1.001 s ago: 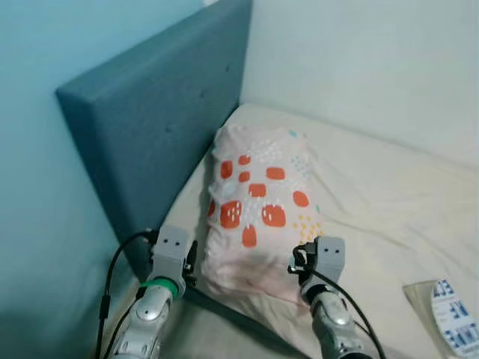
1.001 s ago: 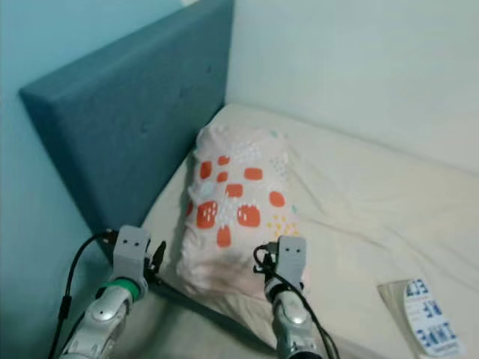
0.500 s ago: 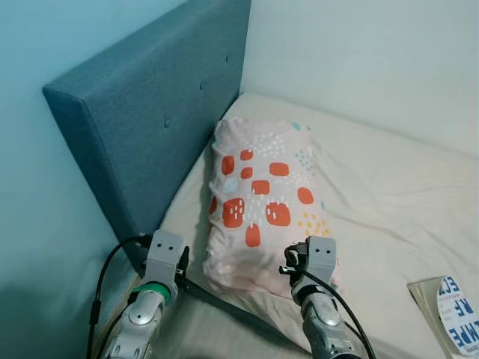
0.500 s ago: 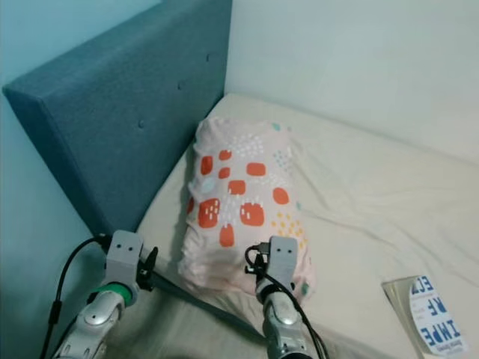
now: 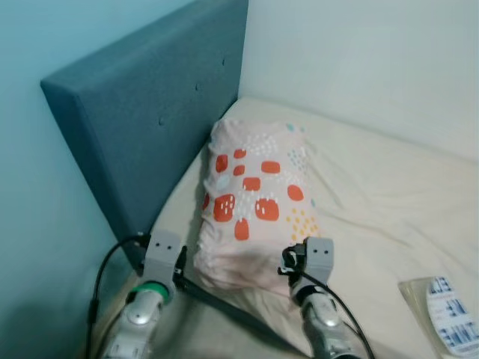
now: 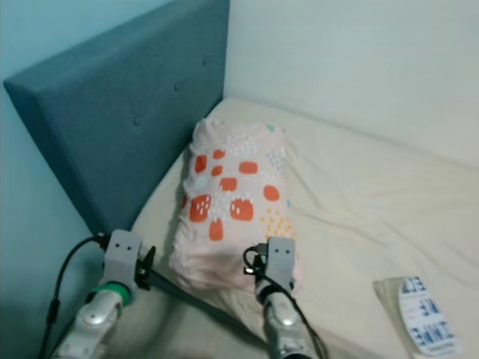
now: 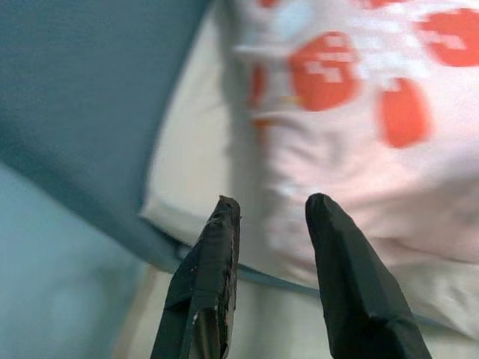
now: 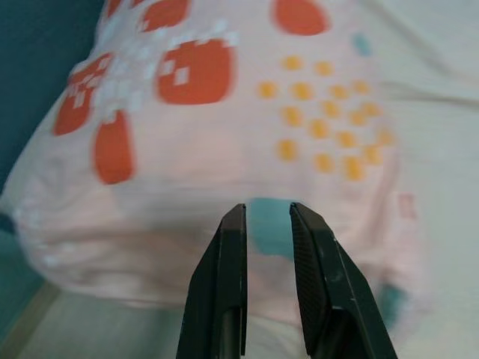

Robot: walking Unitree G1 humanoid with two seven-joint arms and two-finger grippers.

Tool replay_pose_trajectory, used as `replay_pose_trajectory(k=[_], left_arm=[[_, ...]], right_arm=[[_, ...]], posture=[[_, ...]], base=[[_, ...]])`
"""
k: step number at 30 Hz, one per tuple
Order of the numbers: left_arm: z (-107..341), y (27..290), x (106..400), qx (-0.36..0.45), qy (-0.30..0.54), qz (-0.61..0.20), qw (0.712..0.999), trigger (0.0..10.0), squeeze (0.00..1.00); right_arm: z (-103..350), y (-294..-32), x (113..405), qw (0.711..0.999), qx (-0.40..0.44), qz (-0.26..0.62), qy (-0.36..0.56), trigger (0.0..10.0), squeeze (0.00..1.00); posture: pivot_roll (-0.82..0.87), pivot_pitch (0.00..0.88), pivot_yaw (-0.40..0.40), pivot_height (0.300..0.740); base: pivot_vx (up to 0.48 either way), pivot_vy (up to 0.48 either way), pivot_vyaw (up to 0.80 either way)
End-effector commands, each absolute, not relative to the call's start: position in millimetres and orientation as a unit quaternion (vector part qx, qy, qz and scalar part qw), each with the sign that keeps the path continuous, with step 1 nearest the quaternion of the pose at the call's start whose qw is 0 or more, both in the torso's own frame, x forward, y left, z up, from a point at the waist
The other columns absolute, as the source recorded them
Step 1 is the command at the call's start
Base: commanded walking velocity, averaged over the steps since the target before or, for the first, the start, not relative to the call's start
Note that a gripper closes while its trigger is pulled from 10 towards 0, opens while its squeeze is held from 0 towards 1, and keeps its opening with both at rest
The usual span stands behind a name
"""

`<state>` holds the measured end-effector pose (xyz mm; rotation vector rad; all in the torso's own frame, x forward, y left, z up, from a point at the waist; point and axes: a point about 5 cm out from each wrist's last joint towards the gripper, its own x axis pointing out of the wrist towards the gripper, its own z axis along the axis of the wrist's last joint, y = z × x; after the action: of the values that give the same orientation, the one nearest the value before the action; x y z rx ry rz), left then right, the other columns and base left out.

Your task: Clean up the room

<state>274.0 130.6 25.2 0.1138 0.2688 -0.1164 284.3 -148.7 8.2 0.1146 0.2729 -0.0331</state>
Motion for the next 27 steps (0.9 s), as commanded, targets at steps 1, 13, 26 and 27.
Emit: replay_pose_trajectory(k=[1, 13, 26, 27], left_arm=[[21.3, 130.2, 270.7, 0.057, 0.144, -0.061, 0.986, 10.0, 0.00], [20.4, 131.5, 270.2, 0.056, 0.148, -0.061, 0.986, 10.0, 0.00], [21.3, 131.6, 269.7, 0.065, 0.142, -0.067, 0.985, 10.0, 0.00], [21.6, 131.3, 269.8, 0.066, 0.142, -0.067, 0.985, 10.0, 0.00]], right_arm=[[2.7, -150.4, 278.3, 0.988, 0.056, -0.022, 0.145, 10.0, 0.00], [3.1, -149.1, 278.4, 0.988, 0.058, -0.023, 0.144, 10.0, 0.00], [5.2, -146.8, 280.5, 0.987, 0.073, -0.025, 0.138, 10.0, 0.00], [5.2, -146.7, 280.4, 0.987, 0.074, -0.025, 0.138, 10.0, 0.00]], posture=[[0.02, 0.035, 0.023, 0.740], [0.02, 0.037, 0.023, 0.740], [0.03, 0.038, 0.024, 0.695], [0.03, 0.038, 0.025, 0.690]], base=[[0.000, 0.000, 0.00], [0.000, 0.000, 0.00], [0.000, 0.000, 0.00], [0.000, 0.000, 0.00]])
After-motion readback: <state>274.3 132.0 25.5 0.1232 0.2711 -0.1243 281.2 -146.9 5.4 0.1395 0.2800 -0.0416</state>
